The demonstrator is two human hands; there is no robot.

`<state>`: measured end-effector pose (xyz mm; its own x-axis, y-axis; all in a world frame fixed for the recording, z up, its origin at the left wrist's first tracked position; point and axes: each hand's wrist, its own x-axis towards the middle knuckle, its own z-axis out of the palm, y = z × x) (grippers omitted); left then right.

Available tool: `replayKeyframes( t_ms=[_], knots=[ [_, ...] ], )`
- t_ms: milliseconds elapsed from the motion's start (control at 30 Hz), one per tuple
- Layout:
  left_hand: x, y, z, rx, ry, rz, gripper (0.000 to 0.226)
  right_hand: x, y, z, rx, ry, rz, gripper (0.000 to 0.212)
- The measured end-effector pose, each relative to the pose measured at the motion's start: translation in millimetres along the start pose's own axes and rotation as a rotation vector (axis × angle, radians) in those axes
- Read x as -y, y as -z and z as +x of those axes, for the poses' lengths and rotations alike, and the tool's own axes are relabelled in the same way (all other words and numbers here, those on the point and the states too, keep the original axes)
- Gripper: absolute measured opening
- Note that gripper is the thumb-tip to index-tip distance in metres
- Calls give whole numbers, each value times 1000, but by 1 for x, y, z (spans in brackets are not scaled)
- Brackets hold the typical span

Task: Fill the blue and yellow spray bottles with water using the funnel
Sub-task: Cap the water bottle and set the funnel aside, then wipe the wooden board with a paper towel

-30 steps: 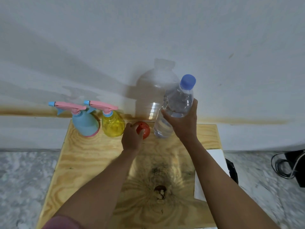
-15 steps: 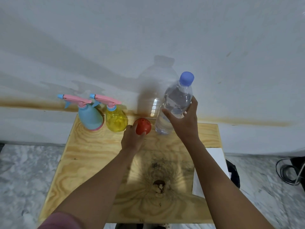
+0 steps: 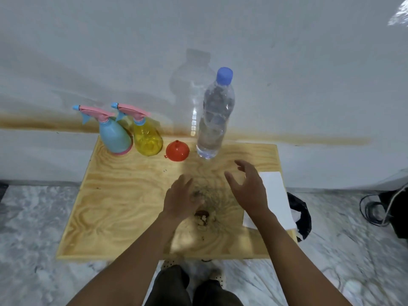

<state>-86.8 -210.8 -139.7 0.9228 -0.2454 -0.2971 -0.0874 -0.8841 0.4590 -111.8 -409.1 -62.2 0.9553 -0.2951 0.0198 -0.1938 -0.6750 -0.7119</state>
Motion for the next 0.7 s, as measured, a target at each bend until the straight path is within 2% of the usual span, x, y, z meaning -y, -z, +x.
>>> replayKeyframes(
  t_ms=[133,267,400,700],
  knots=[
    [-37,-35,-20,139,16,24,89,-43,15,-33,-2,-35,-137,41],
    [-72,-53,-25,197,66,93,84,-80,31,-55,17,-121,-254,43],
    [-86,-59,-23,177,144,100,77,-108,39,-59,26,-145,-375,49],
    [-79,-70,-21,112,153,139,82,-125,32,-40,159,-151,-524,52]
  ],
)
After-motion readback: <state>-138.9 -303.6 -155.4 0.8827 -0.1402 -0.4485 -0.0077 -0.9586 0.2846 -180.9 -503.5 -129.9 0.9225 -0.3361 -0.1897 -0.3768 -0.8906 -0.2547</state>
